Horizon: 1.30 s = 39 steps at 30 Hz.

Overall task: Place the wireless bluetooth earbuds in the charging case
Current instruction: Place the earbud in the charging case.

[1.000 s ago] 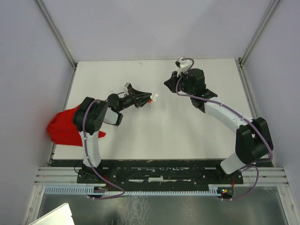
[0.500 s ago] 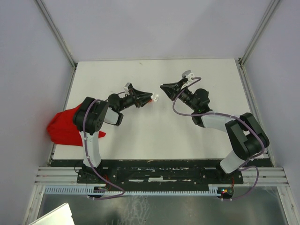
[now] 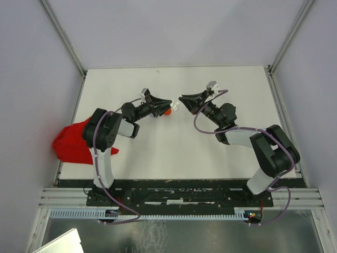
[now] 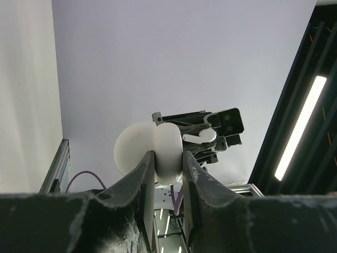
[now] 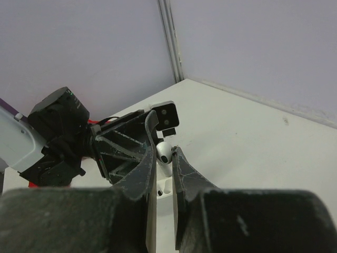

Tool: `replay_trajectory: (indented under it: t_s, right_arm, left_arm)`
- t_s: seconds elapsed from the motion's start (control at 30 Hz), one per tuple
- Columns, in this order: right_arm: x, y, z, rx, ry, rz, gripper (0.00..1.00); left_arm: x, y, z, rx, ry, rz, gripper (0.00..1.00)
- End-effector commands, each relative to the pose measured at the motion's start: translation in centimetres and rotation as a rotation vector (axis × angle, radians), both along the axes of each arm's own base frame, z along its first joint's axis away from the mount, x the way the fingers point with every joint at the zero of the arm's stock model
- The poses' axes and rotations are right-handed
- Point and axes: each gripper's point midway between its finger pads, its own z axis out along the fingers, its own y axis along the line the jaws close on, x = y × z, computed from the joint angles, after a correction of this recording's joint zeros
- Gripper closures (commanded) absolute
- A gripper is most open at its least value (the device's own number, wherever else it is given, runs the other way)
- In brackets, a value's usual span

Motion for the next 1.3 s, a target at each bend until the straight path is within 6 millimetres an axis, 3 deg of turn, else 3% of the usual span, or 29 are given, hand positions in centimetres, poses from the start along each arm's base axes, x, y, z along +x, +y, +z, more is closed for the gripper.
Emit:
replay_trajectory:
  t_s: [0.0, 1.27]
  right_arm:
    - [-1.1, 0.4, 1.3, 0.036, -0.052, 0.047, 0.99]
    - [-1.3, 0.5, -0.3, 0.029, -0.021, 0.061, 0.99]
  left_arm:
    - [-0.7, -0.4, 3.2, -0.052, -0.115, -0.034, 0.97]
    - [-1.7, -0.8, 6.0, -0.094, -0.195, -0.056, 0.97]
